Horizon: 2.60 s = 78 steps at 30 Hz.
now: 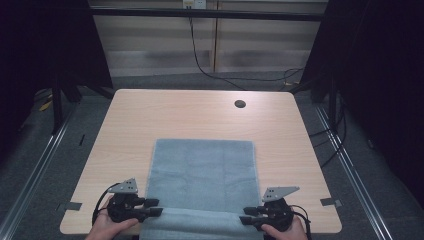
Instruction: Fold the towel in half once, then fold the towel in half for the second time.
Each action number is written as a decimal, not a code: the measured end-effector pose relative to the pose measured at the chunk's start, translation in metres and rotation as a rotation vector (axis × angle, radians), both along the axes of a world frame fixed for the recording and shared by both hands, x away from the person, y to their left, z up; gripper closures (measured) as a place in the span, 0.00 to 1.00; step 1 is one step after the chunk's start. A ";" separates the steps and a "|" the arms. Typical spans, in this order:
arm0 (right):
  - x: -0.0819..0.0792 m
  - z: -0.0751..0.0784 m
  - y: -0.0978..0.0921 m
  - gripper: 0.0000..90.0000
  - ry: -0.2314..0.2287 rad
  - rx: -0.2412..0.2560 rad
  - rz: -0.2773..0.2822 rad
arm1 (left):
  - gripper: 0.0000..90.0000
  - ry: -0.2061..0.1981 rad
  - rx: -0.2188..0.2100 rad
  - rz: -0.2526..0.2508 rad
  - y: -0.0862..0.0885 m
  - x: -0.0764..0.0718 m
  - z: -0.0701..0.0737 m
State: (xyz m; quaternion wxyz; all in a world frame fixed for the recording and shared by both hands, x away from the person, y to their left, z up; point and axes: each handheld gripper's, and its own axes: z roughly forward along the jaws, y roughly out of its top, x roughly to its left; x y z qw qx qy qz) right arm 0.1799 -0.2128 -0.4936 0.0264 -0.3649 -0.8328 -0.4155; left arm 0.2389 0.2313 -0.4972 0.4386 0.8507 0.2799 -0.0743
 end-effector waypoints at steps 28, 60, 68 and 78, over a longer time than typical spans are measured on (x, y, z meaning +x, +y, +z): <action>0.098 0.011 0.005 0.64 -0.092 0.002 -0.108 | 0.64 -0.067 -0.091 0.123 -0.029 0.091 0.017; 0.049 -0.004 0.011 0.54 -0.022 -0.033 -0.081 | 0.62 -0.042 0.039 0.064 -0.018 0.019 -0.002; 0.067 0.012 0.002 0.48 -0.066 -0.021 -0.121 | 0.55 -0.050 -0.010 0.077 -0.015 0.037 0.012; 0.119 0.031 -0.013 0.50 -0.154 -0.025 -0.209 | 0.52 -0.082 -0.029 0.233 -0.002 0.108 0.028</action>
